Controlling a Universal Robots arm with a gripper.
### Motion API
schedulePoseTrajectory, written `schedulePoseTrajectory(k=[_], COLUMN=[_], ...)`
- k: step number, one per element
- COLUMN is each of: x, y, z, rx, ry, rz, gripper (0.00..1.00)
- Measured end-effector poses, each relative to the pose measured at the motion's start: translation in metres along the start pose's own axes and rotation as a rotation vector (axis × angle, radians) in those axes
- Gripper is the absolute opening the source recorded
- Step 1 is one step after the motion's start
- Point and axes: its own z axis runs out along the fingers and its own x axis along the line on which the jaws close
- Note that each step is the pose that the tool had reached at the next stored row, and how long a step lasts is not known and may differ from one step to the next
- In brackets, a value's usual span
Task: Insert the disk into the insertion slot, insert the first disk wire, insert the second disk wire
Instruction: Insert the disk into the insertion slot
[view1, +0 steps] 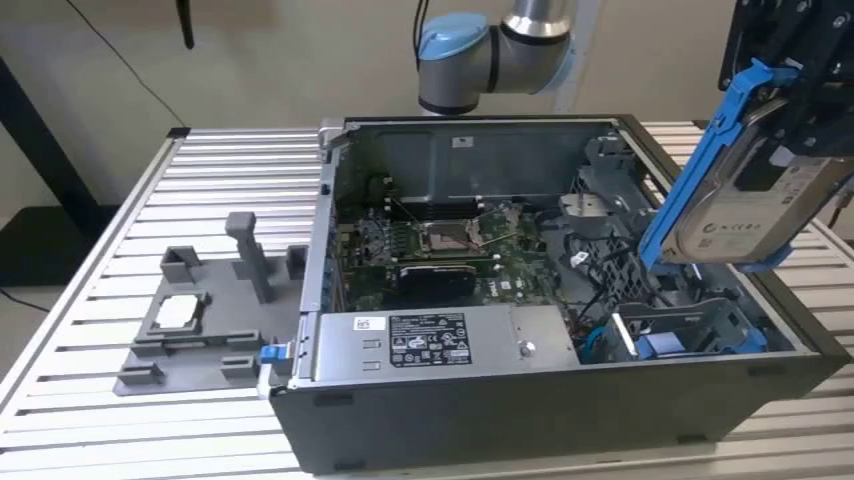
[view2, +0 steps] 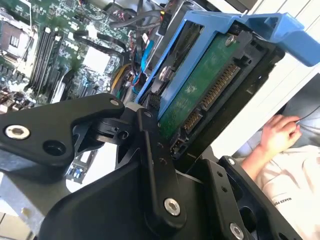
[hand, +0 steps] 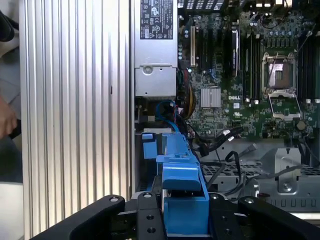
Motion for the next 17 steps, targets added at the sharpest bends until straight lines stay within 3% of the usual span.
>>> schedulePoseTrajectory(k=[17], x=[0.0021], y=[-0.0043], z=[0.024], rx=[0.0], ry=[0.0002], rz=[-0.006], gripper=[0.33])
